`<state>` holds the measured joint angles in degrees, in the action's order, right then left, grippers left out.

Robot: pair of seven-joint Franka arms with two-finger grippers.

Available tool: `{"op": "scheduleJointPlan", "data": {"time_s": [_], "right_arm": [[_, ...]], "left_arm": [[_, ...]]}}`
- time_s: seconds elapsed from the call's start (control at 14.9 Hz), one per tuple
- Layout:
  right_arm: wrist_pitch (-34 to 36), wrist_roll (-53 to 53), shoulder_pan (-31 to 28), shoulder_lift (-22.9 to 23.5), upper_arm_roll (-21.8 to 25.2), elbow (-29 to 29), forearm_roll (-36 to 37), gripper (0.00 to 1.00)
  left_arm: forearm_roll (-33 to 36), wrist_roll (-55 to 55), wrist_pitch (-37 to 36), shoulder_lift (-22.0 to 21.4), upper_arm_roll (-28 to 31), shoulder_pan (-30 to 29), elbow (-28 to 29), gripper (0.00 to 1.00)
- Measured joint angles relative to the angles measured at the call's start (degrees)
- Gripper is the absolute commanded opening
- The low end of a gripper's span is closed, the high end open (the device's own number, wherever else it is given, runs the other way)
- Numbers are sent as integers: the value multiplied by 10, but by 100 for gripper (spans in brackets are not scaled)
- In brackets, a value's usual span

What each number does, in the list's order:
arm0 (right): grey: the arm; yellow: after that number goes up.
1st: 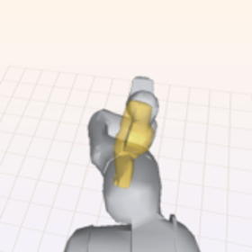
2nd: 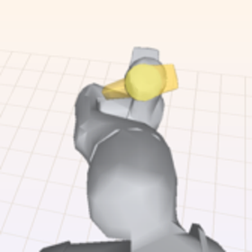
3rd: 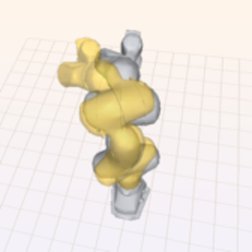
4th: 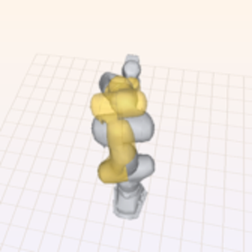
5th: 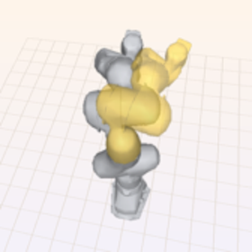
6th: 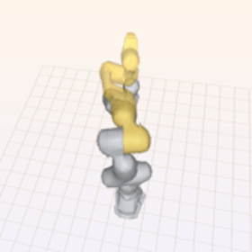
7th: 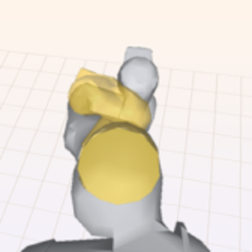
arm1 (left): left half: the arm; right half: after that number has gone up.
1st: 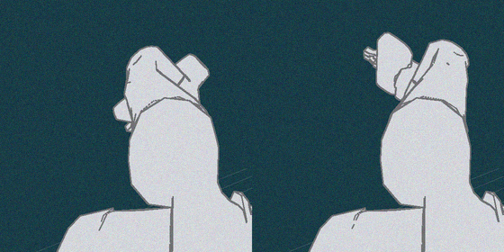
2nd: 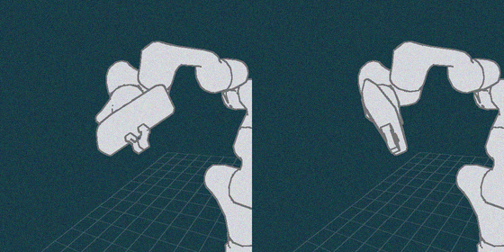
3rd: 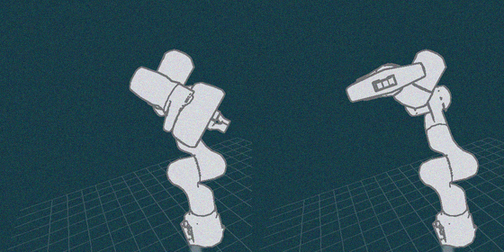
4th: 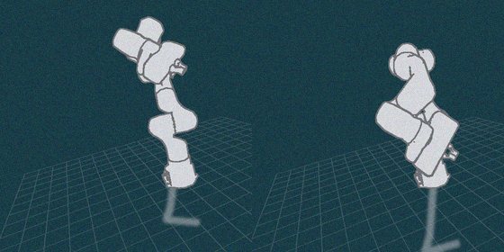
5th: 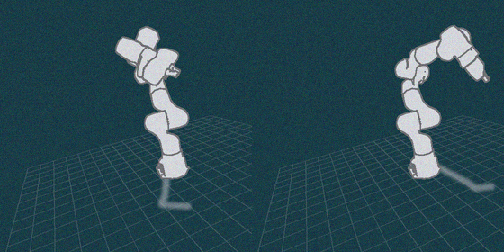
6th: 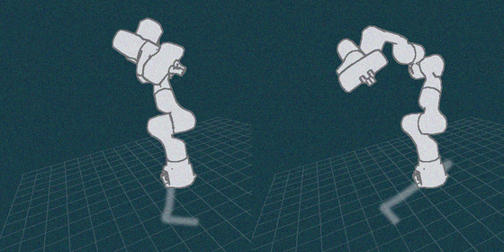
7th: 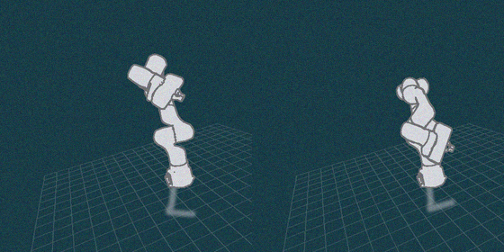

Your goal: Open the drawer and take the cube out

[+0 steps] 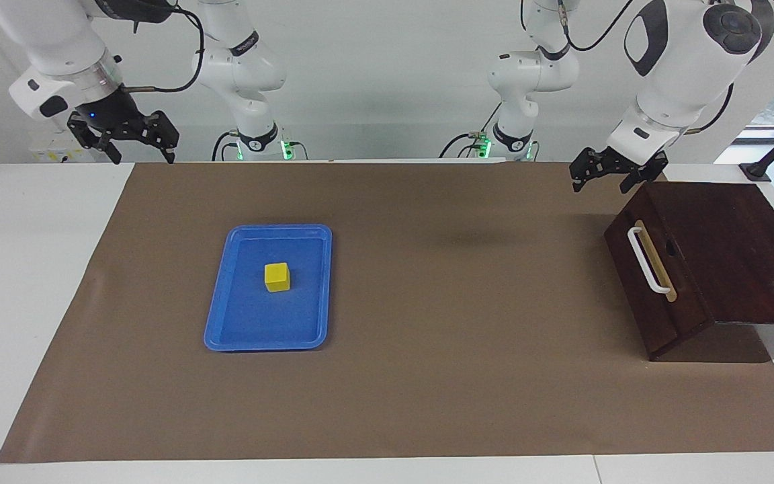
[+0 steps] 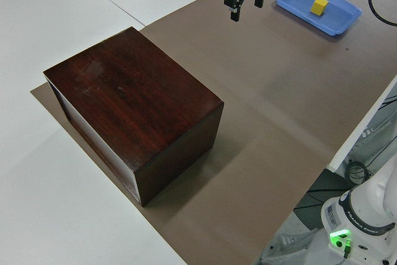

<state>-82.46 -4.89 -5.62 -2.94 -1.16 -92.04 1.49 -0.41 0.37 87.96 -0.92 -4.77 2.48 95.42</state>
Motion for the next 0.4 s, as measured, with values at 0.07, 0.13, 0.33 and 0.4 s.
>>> {"op": "scheduleJointPlan", "data": {"time_s": [0.07,0.13,0.33,0.4], "right_arm": [[-9,0,0,3,0,-5,0,100],[-16,0,0,7,0,-8,0,100],[-20,0,0,12,0,-10,0,100],[-20,0,0,12,0,-9,0,100]], "left_arm": [[0,1,0,0,0,0,0,100],[0,2,0,0,0,0,0,100],[0,3,0,0,0,0,0,100],[0,4,0,0,0,0,0,100]]}}
